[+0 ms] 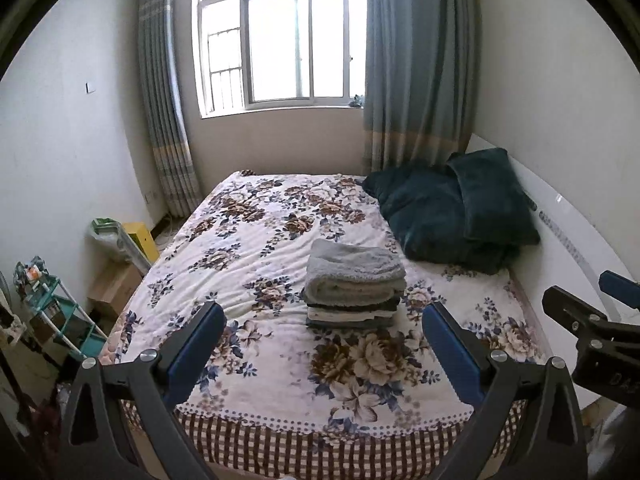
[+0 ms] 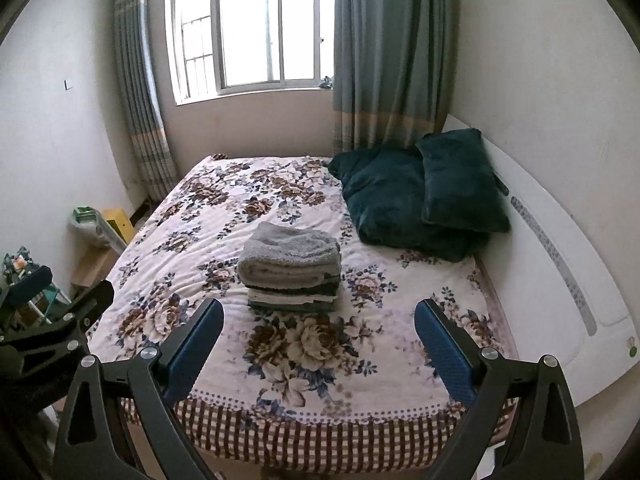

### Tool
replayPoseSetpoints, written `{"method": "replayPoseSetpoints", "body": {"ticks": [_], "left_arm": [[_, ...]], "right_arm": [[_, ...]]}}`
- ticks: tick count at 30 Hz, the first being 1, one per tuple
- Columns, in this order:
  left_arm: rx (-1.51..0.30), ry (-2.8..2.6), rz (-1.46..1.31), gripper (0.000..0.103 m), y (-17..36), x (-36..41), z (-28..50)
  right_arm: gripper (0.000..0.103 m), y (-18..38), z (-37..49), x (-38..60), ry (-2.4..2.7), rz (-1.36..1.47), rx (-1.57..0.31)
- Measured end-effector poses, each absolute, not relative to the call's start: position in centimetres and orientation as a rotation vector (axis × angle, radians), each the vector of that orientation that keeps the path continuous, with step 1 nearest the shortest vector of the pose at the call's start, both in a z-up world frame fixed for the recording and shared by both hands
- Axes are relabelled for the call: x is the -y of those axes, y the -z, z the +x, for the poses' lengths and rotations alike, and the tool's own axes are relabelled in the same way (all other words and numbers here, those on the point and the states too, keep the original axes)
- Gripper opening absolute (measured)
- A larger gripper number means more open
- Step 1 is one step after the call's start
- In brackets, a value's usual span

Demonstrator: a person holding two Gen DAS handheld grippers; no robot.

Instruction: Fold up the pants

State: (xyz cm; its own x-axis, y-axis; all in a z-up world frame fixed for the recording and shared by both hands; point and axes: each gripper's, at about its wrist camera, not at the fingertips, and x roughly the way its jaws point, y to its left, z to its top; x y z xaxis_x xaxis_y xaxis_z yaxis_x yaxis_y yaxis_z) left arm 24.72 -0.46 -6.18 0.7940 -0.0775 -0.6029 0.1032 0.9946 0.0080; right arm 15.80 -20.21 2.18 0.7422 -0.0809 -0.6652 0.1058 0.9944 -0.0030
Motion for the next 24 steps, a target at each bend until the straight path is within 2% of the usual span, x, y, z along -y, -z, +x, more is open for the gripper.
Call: {"method": "replayPoseSetpoints", "body": {"ticks": [24], "left_arm": [[-0.749, 0.032, 0.091, 0.103, 9.5, 2.1, 35.9]], "right_arm": [[0.1, 2.9, 31.5, 22.0, 0.162, 0.02, -0.823]]}}
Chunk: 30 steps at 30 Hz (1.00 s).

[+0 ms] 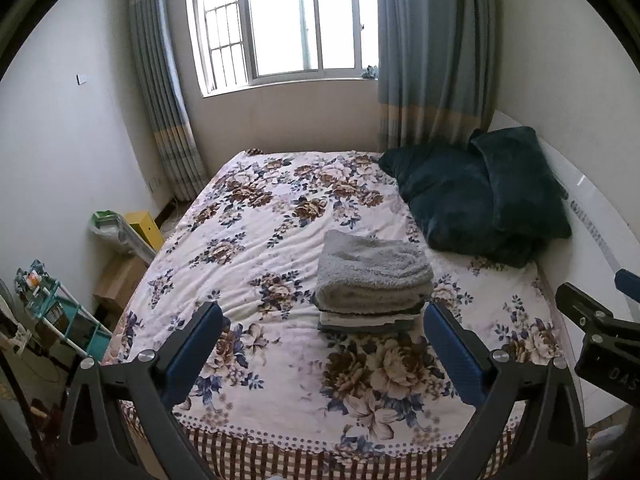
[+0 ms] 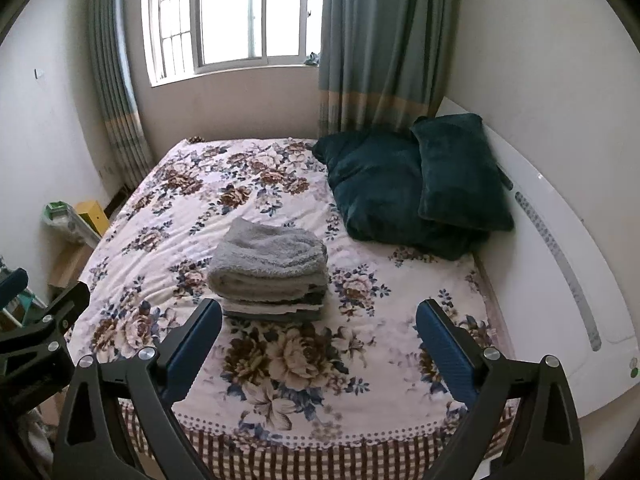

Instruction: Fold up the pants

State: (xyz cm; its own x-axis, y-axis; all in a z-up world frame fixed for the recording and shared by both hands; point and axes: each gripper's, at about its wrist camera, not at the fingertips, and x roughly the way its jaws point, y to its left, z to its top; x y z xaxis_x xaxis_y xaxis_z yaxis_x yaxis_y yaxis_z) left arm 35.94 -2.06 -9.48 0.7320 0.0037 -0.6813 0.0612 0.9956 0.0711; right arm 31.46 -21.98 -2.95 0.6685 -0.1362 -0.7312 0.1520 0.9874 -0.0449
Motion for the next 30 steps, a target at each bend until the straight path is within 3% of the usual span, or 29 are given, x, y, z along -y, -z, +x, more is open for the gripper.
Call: {"method": "replayPoseSetpoints", "body": {"ticks": [30], "left_arm": [[-0.795, 0.019, 0.073, 0.103, 11.0, 2.1, 38.0]], "right_arm": [[0.1, 6.2, 33.2, 22.5, 0.136, 0.055, -0.883]]}}
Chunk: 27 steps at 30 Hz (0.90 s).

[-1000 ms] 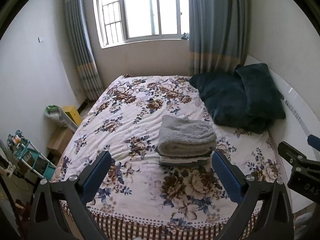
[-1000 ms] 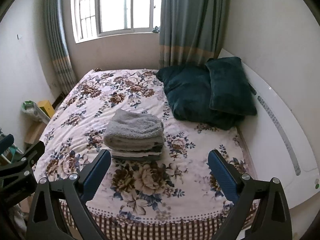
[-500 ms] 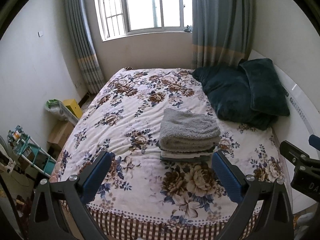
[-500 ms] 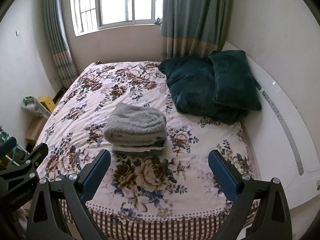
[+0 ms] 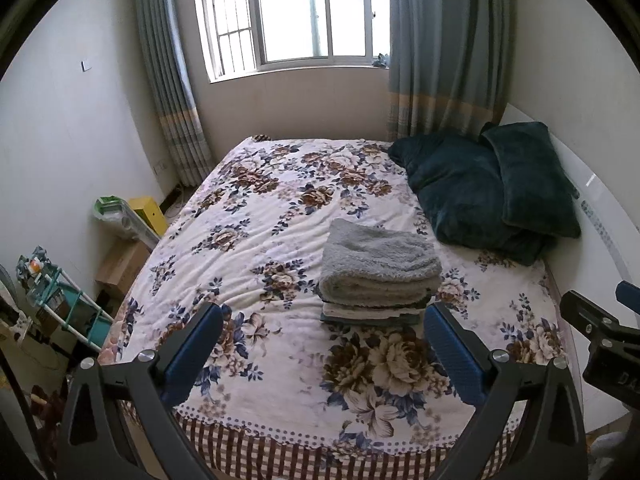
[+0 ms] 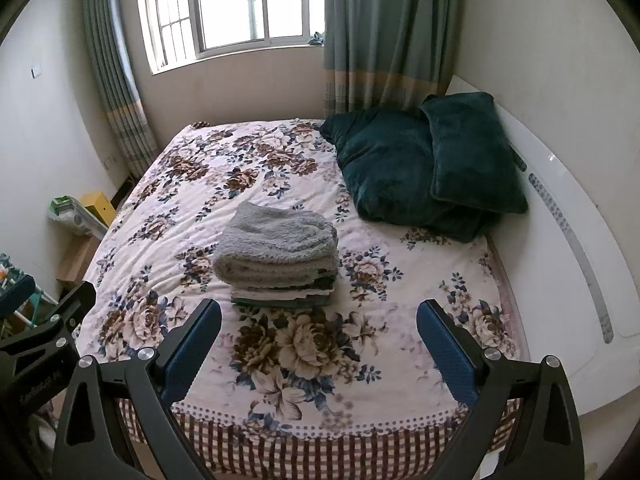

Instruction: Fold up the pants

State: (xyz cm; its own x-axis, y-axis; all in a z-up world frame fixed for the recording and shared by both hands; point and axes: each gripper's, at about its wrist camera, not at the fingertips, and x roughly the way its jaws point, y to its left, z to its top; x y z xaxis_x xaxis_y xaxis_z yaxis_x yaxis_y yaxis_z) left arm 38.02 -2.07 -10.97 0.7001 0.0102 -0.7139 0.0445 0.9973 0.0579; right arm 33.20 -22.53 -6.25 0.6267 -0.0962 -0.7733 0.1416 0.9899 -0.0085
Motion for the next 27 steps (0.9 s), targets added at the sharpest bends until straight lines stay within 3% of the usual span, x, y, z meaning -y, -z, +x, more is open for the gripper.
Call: {"method": "replayPoseSetpoints", "body": {"ticks": [27], "left_arm": [[-0.793, 0.012, 0.068, 0.103, 10.3, 2.0, 38.2]], "right_arm": [[0.1, 7.1, 32.6, 21.6, 0.135, 0.061, -0.888]]}}
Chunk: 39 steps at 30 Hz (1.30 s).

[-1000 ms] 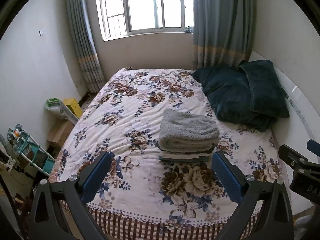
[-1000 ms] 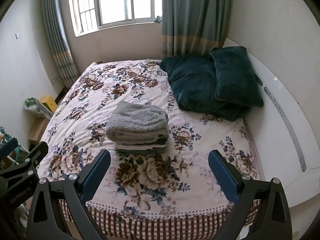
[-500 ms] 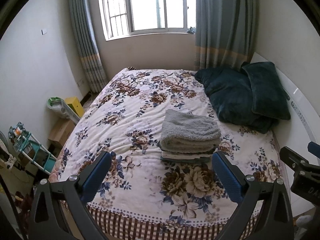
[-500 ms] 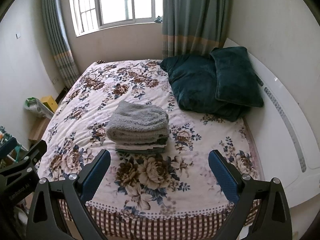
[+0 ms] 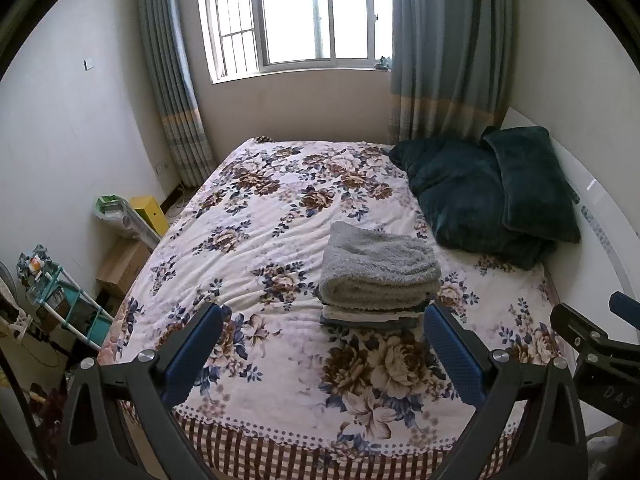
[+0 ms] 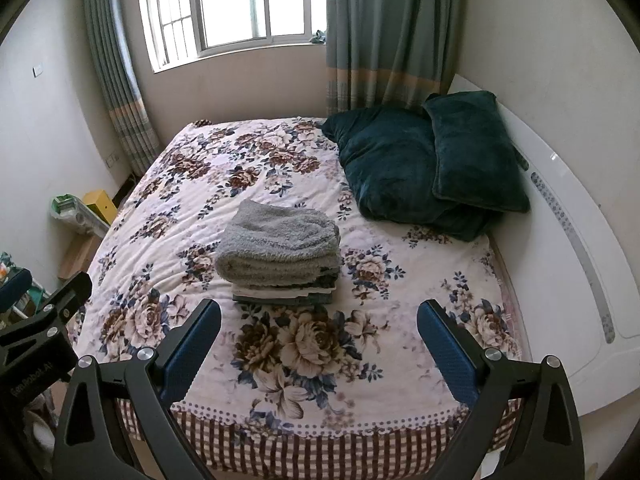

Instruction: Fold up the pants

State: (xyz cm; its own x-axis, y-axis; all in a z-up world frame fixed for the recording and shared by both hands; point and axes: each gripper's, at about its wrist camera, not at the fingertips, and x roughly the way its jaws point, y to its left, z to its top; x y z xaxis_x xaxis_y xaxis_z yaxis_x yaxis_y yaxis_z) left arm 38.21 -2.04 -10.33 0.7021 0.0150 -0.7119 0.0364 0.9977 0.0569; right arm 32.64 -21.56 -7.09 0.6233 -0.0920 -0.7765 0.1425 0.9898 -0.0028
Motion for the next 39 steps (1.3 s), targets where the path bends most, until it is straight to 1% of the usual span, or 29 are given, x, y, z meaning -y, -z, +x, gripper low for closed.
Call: {"method": "replayPoseSetpoints", "body": {"ticks": [39], "left_arm": [[-0.771, -0.001, 0.082, 0.103, 9.7, 2.1, 38.1]], "right_arm": [[0.101, 6.4, 34.1, 20.9, 0.128, 0.06, -0.875]]}}
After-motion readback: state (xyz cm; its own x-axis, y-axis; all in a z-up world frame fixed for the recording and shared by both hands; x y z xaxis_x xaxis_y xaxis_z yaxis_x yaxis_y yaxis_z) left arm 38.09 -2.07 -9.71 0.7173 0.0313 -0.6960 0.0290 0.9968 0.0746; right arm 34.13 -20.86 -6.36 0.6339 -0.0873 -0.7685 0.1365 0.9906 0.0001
